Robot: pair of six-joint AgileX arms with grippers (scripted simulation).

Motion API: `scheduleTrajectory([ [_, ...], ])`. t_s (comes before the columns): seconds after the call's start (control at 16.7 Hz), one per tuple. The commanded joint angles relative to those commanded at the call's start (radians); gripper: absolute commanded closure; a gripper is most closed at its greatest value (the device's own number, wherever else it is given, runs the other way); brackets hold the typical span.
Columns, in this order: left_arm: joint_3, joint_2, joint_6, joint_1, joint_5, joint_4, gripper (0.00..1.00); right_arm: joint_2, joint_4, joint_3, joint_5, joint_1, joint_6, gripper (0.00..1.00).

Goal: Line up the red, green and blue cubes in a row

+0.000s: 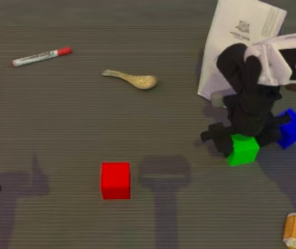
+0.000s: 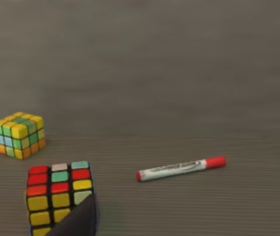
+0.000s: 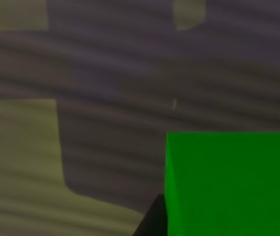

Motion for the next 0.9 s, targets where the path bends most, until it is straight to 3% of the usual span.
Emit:
scheduleTrajectory([
  [0.54,0.0,0.0,0.0,0.0,0.0,0.0,0.0,-0.097,-0.23,0.131,-0.001,0.009,-0.002,1.0],
  [0.9,0.0,0.0,0.0,0.0,0.0,0.0,0.0,-0.094,-0.238,0.139,-0.001,0.016,0.014,1.0],
])
